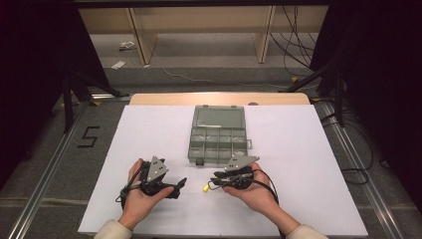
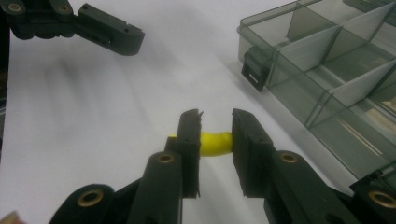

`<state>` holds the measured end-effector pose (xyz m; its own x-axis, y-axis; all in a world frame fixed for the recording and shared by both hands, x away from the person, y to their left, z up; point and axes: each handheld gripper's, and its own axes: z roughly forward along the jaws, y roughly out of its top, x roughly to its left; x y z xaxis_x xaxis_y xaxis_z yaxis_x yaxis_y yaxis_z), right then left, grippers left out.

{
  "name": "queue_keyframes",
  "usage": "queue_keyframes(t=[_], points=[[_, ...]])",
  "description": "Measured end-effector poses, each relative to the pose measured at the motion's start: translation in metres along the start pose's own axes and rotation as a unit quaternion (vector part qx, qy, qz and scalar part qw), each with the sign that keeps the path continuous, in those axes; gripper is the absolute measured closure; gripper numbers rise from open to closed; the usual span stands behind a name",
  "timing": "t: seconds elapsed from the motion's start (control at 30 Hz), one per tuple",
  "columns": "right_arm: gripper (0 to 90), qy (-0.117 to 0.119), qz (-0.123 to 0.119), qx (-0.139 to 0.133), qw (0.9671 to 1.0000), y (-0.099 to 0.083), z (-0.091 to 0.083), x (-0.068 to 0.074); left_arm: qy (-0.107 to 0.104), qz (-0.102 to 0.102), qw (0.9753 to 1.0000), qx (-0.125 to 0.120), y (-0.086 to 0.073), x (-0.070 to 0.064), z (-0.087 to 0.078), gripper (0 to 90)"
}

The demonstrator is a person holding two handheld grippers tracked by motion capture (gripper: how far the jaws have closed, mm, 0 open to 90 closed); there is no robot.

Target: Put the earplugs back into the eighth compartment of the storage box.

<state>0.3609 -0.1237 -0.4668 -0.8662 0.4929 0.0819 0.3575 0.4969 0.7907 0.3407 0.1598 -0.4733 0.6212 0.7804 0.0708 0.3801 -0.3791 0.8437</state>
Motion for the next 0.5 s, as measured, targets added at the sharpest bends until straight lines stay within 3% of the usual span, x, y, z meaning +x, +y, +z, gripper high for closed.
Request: queue_keyframes(t=[0.5], points=[[75.1, -0.015, 0.009, -0.019, 0.9997, 0.006, -0.012, -0.01, 0.003, 0.0, 1.0, -0.003, 0.0, 0.0, -0.001, 2.3]])
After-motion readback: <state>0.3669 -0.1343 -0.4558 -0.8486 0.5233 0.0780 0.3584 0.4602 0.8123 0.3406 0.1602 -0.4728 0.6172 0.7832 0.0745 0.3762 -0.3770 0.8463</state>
